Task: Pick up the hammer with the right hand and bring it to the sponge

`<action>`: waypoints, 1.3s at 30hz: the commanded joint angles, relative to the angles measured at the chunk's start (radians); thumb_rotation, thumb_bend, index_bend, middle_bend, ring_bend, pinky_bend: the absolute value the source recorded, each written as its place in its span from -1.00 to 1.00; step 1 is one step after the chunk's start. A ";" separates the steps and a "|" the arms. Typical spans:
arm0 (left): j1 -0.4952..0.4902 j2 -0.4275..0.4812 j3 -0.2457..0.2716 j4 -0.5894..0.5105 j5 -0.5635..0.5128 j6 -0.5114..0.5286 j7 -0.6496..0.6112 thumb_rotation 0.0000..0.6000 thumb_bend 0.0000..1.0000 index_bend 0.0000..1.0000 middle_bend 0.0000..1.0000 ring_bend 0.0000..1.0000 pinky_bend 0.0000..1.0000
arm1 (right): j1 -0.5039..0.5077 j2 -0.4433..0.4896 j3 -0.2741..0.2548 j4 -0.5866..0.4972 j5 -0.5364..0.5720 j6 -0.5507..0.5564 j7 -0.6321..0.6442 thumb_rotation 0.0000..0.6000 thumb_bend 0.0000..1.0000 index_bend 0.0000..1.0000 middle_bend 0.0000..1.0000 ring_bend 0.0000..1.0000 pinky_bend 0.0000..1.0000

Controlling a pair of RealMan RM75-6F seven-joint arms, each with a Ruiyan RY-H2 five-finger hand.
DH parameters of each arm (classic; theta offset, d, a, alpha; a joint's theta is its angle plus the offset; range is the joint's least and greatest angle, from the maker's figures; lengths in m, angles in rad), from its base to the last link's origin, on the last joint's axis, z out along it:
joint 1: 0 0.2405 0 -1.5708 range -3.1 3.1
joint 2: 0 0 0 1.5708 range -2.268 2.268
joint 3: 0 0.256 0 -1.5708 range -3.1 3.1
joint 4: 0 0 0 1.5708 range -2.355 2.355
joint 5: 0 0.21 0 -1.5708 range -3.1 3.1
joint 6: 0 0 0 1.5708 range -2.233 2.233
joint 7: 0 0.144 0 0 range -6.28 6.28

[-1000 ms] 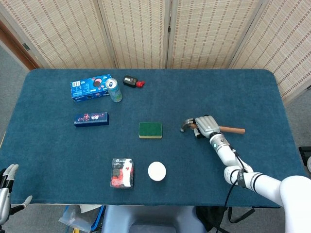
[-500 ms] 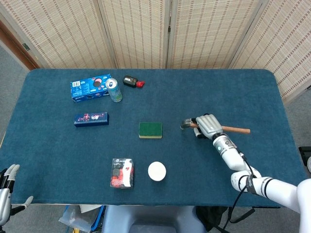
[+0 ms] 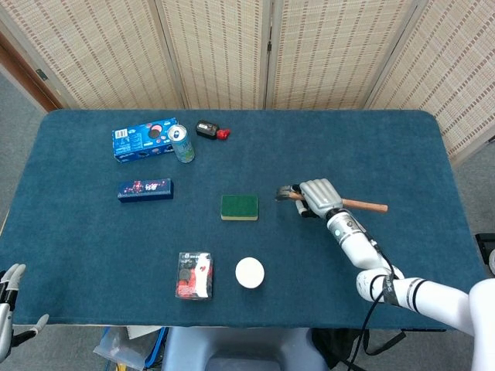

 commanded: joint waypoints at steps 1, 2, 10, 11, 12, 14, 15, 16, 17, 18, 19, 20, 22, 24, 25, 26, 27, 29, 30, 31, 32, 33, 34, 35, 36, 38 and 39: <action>0.002 0.001 0.001 0.002 -0.001 0.002 -0.002 1.00 -0.65 -1.00 -1.00 -1.00 -1.00 | 0.012 -0.012 0.003 0.012 0.012 -0.012 -0.002 1.00 0.44 0.42 0.75 0.42 0.46; 0.003 0.002 0.001 0.002 -0.001 0.002 -0.002 1.00 -0.65 -1.00 -1.00 -1.00 -1.00 | 0.016 -0.015 0.004 0.015 0.017 -0.016 -0.001 1.00 0.44 0.42 0.76 0.43 0.49; 0.005 0.002 0.000 0.001 -0.003 0.002 0.000 1.00 -0.65 -1.00 -1.00 -1.00 -1.00 | 0.041 -0.034 0.023 0.022 0.037 -0.051 0.041 1.00 0.44 0.42 0.76 0.44 0.52; 0.006 0.003 -0.001 0.000 -0.003 0.002 0.001 1.00 -0.65 -1.00 -1.00 -1.00 -1.00 | 0.045 -0.036 0.026 0.021 0.037 -0.057 0.049 1.00 0.44 0.42 0.76 0.44 0.52; 0.006 0.003 -0.001 -0.001 -0.003 0.003 0.002 1.00 -0.65 -1.00 -1.00 -1.00 -1.00 | 0.047 -0.037 0.029 0.020 0.037 -0.061 0.056 1.00 0.44 0.42 0.76 0.44 0.52; 0.006 0.004 -0.002 -0.002 -0.004 0.003 0.003 1.00 -0.65 -1.00 -1.00 -1.00 -1.00 | 0.053 -0.042 0.037 0.020 0.036 -0.066 0.073 1.00 0.44 0.42 0.76 0.44 0.52; 0.007 0.004 -0.002 -0.003 -0.004 0.003 0.004 1.00 -0.65 -1.00 -1.00 -1.00 -1.00 | 0.055 -0.045 0.041 0.020 0.036 -0.069 0.081 1.00 0.44 0.42 0.76 0.44 0.52; 0.007 0.005 -0.002 -0.003 -0.005 0.002 0.005 1.00 -0.65 -1.00 -1.00 -1.00 -1.00 | 0.057 -0.047 0.045 0.020 0.036 -0.072 0.091 1.00 0.44 0.42 0.76 0.44 0.52; 0.007 0.005 -0.002 -0.002 -0.006 0.001 0.005 1.00 -0.65 -1.00 -1.00 -1.00 -1.00 | 0.059 -0.050 0.050 0.020 0.038 -0.076 0.101 1.00 0.44 0.42 0.76 0.44 0.52; 0.008 0.006 -0.002 -0.003 -0.007 0.001 0.005 1.00 -0.65 -1.00 -1.00 -1.00 -1.00 | 0.062 -0.054 0.056 0.021 0.039 -0.083 0.114 1.00 0.44 0.42 0.76 0.44 0.52; 0.008 0.006 -0.002 -0.003 -0.008 0.002 0.005 1.00 -0.65 -1.00 -1.00 -1.00 -1.00 | 0.064 -0.057 0.060 0.022 0.040 -0.087 0.124 1.00 0.44 0.42 0.76 0.44 0.52; 0.009 0.006 -0.003 -0.003 -0.008 0.003 0.004 1.00 -0.65 -1.00 -1.00 -1.00 -1.00 | 0.067 -0.061 0.064 0.023 0.039 -0.091 0.133 1.00 0.44 0.42 0.77 0.44 0.52; 0.009 0.007 -0.003 -0.003 -0.009 0.002 0.004 1.00 -0.65 -1.00 -1.00 -1.00 -1.00 | 0.073 -0.072 0.069 0.029 0.036 -0.095 0.149 1.00 0.44 0.42 0.77 0.45 0.52; 0.010 0.007 -0.003 -0.003 -0.011 0.002 0.005 1.00 -0.65 -1.00 -1.00 -1.00 -1.00 | 0.083 -0.086 0.071 0.043 0.037 -0.101 0.156 1.00 0.45 0.43 0.78 0.45 0.52; 0.011 0.006 -0.003 -0.002 -0.012 0.001 0.004 1.00 -0.65 -1.00 -1.00 -1.00 -1.00 | 0.087 -0.094 0.072 0.051 0.039 -0.104 0.158 1.00 0.45 0.43 0.78 0.45 0.52; 0.011 0.006 -0.003 -0.001 -0.014 0.001 0.003 1.00 -0.65 -1.00 -1.00 -1.00 -1.00 | 0.094 -0.104 0.071 0.063 0.044 -0.109 0.160 1.00 0.46 0.43 0.78 0.45 0.52; 0.012 0.006 -0.003 0.000 -0.015 0.001 0.003 1.00 -0.65 -1.00 -1.00 -1.00 -1.00 | 0.098 -0.110 0.070 0.070 0.048 -0.111 0.159 1.00 0.46 0.43 0.78 0.45 0.52; 0.013 0.005 -0.003 0.003 -0.018 -0.001 0.000 1.00 -0.65 -1.00 -1.00 -1.00 -1.00 | 0.112 -0.129 0.064 0.096 0.062 -0.123 0.152 1.00 0.46 0.43 0.78 0.45 0.52; 0.014 0.004 -0.003 0.005 -0.020 -0.001 -0.002 1.00 -0.65 -1.00 -1.00 -1.00 -1.00 | 0.118 -0.136 0.061 0.107 0.069 -0.128 0.149 1.00 0.46 0.43 0.78 0.45 0.52; 0.015 0.004 -0.003 0.007 -0.022 -0.002 -0.004 1.00 -0.65 -1.00 -1.00 -1.00 -1.00 | 0.125 -0.146 0.056 0.121 0.080 -0.134 0.144 1.00 0.46 0.43 0.78 0.45 0.52; 0.016 0.003 -0.003 0.009 -0.023 -0.003 -0.005 1.00 -0.65 -1.00 -1.00 -1.00 -1.00 | 0.130 -0.152 0.052 0.131 0.087 -0.138 0.139 1.00 0.46 0.43 0.78 0.45 0.52; 0.016 0.002 -0.003 0.011 -0.025 -0.004 -0.008 1.00 -0.65 -1.00 -1.00 -1.00 -1.00 | 0.137 -0.161 0.046 0.144 0.099 -0.143 0.131 1.00 0.46 0.43 0.78 0.45 0.52; 0.017 0.002 -0.002 0.013 -0.025 -0.004 -0.009 1.00 -0.65 -1.00 -1.00 -1.00 -1.00 | 0.142 -0.166 0.041 0.153 0.107 -0.146 0.125 1.00 0.46 0.43 0.78 0.45 0.52; 0.018 0.001 -0.002 0.015 -0.025 -0.004 -0.011 1.00 -0.65 -1.00 -1.00 -1.00 -1.00 | 0.148 -0.172 0.034 0.163 0.119 -0.151 0.116 1.00 0.46 0.43 0.78 0.45 0.52; 0.018 0.000 -0.002 0.017 -0.025 -0.004 -0.012 1.00 -0.65 -1.00 -1.00 -1.00 -1.00 | 0.152 -0.176 0.030 0.168 0.127 -0.154 0.111 1.00 0.46 0.43 0.78 0.45 0.52; 0.019 -0.001 -0.002 0.019 -0.025 -0.004 -0.015 1.00 -0.65 -1.00 -1.00 -1.00 -1.00 | 0.156 -0.180 0.024 0.172 0.137 -0.153 0.104 1.00 0.47 0.43 0.78 0.45 0.52; 0.020 -0.002 -0.002 0.021 -0.024 -0.003 -0.016 1.00 -0.65 -1.00 -1.00 -1.00 -1.00 | 0.157 -0.180 0.021 0.171 0.140 -0.150 0.100 1.00 0.47 0.43 0.78 0.45 0.52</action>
